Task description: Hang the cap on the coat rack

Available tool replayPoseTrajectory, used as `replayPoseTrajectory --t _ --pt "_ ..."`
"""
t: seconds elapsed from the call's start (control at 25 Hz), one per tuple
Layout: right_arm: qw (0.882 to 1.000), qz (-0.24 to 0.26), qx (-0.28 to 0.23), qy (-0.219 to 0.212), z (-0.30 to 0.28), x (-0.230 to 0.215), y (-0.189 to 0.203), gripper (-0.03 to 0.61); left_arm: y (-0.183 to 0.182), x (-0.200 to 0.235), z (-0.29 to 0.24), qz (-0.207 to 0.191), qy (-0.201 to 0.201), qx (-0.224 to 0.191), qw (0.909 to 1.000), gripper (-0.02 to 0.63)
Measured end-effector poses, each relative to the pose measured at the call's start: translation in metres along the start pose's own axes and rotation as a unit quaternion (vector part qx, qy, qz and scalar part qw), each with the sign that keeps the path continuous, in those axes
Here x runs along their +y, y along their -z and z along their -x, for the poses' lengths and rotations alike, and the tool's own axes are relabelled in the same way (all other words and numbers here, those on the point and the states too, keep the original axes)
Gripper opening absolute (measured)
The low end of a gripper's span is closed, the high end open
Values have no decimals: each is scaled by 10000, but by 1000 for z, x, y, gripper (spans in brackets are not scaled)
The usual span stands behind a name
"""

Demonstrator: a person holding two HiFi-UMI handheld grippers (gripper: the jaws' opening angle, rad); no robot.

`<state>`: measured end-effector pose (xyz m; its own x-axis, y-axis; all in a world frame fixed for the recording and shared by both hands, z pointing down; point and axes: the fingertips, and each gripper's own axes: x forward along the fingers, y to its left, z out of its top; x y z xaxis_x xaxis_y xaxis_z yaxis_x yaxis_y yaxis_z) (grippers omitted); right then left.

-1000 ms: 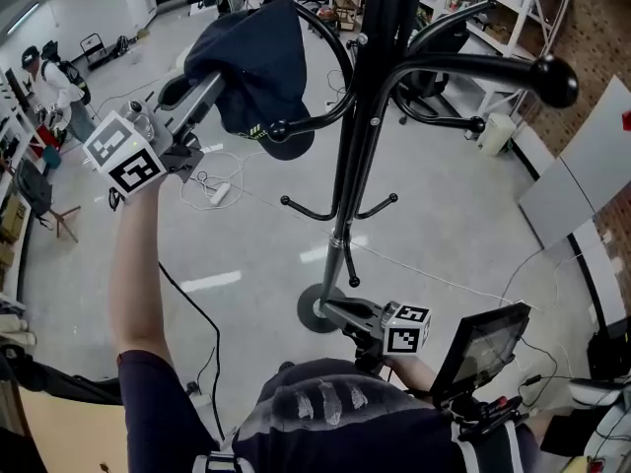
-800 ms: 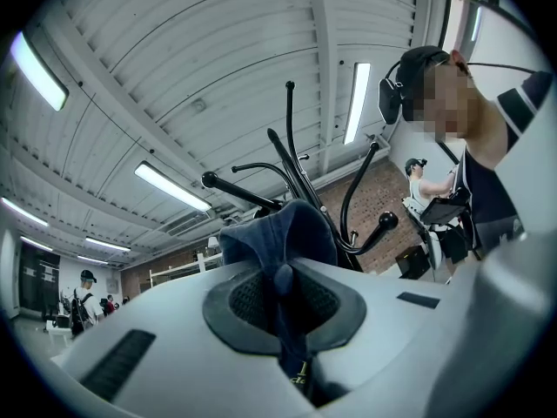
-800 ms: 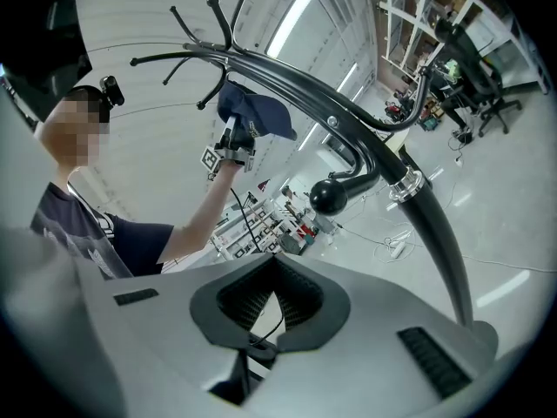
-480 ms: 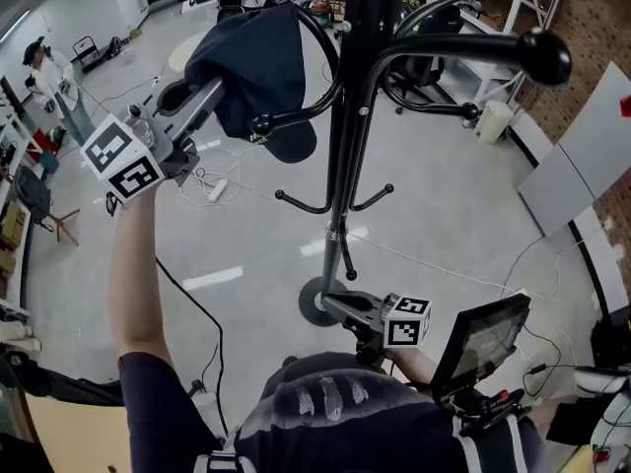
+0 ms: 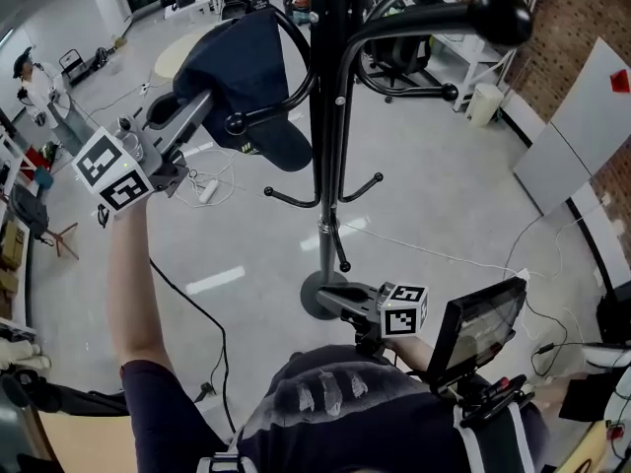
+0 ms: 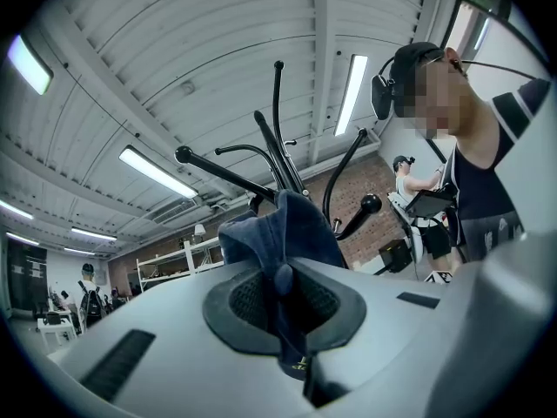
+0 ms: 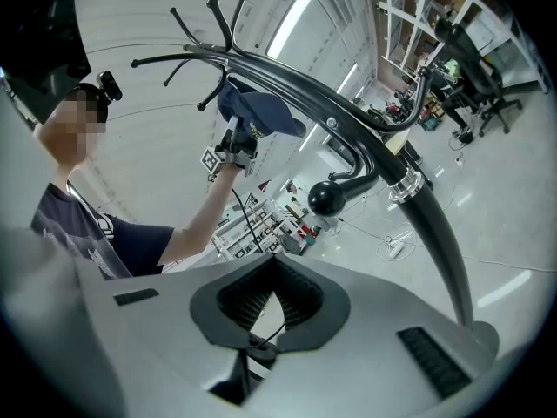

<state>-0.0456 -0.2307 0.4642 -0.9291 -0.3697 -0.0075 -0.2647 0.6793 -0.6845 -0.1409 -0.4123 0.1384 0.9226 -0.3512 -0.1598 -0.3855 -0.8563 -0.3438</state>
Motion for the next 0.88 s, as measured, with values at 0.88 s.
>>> replayPoseTrajectory --t 0.88 --pt "10000 -38 -90 15 13 6 5 3 27 -32 -20 -397 148 577 9974 20"
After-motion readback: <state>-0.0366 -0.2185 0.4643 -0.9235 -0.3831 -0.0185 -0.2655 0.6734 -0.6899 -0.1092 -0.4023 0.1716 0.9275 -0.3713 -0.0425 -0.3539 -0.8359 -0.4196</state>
